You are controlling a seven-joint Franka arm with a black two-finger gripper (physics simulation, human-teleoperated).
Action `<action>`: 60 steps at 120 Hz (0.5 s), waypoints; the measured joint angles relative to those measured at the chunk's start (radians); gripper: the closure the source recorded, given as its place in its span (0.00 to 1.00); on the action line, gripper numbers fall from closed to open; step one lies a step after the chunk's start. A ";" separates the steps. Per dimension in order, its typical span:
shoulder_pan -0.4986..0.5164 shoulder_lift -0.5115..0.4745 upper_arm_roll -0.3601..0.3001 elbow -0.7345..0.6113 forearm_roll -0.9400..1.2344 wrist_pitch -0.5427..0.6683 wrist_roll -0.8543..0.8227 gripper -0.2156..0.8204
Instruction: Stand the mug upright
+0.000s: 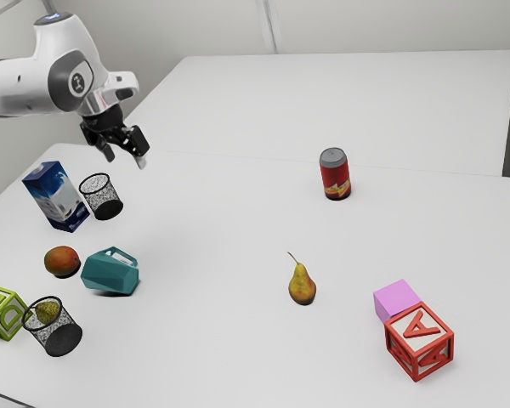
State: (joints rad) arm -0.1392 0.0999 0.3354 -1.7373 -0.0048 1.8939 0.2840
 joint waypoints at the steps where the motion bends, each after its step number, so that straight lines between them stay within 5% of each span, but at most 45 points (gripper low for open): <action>1: -0.001 0.000 0.001 -0.001 0.000 0.000 0.000 0.21; 29: 0.068 -0.019 0.007 -0.068 -0.071 0.003 0.027 0.21; 60: 0.186 0.088 0.040 -0.071 -0.251 -0.086 0.131 0.21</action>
State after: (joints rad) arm 0.0469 0.1880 0.3751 -1.8083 -0.2555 1.8078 0.4146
